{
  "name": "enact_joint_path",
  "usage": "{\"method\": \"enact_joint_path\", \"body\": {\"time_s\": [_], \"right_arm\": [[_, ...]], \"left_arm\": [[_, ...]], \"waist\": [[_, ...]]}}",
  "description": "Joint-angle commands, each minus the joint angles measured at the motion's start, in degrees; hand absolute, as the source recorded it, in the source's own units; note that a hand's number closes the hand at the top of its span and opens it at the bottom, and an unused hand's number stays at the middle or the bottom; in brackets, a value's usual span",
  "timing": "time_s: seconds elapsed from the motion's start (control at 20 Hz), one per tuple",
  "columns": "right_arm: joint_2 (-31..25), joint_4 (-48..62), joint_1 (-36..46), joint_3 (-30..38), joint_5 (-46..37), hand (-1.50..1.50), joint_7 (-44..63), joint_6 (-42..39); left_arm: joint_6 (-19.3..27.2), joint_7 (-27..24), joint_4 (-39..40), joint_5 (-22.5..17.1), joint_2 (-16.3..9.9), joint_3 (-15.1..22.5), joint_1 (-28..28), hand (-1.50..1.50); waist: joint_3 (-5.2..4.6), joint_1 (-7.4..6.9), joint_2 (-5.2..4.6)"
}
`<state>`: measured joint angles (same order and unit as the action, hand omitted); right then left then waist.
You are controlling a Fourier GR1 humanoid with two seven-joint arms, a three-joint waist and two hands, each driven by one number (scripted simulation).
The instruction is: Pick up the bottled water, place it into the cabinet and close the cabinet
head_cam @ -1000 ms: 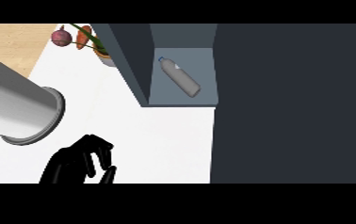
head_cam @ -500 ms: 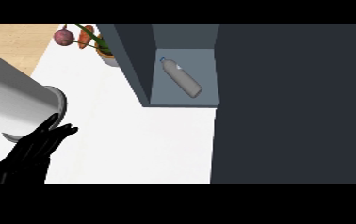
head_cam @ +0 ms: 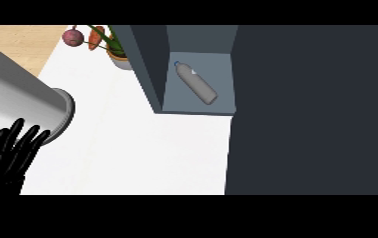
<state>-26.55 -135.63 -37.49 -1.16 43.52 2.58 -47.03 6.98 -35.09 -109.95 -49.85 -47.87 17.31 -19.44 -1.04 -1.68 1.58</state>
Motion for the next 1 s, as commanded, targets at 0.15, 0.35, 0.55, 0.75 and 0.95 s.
{"method": "enact_joint_path", "body": {"time_s": [0.15,0.35,0.55,0.75,0.95], "right_arm": [[-2.6,-15.3,6.7,-3.6,-9.0,1.50,7.4,3.9],[-1.8,-13.5,11.0,-8.0,-9.4,1.50,10.3,7.6],[-0.9,-12.2,15.1,-12.7,-9.0,1.50,13.1,12.0],[1.3,-9.2,20.7,-17.1,-10.2,1.50,15.7,16.7],[4.2,-6.9,26.9,-21.8,-10.5,1.50,18.5,22.1]], "left_arm": [[-3.5,-0.1,0.3,-3.2,-2.5,-3.4,-3.5,-1.50],[-5.0,-0.4,0.1,-3.5,-4.1,-4.9,-5.5,-1.50],[-6.9,-1.0,-0.2,-4.7,-5.1,-6.7,-7.1,-1.50],[-8.7,-1.3,-0.3,-5.4,-6.5,-8.4,-8.8,-1.50],[-11.0,-2.0,1.1,-6.3,-7.4,-10.2,-10.2,-1.50]], "waist": [[-0.33,-0.46,0.44],[-0.29,-0.84,0.50],[-0.37,-1.30,0.54],[-0.37,-2.44,0.56],[-0.40,-3.00,0.37]]}}
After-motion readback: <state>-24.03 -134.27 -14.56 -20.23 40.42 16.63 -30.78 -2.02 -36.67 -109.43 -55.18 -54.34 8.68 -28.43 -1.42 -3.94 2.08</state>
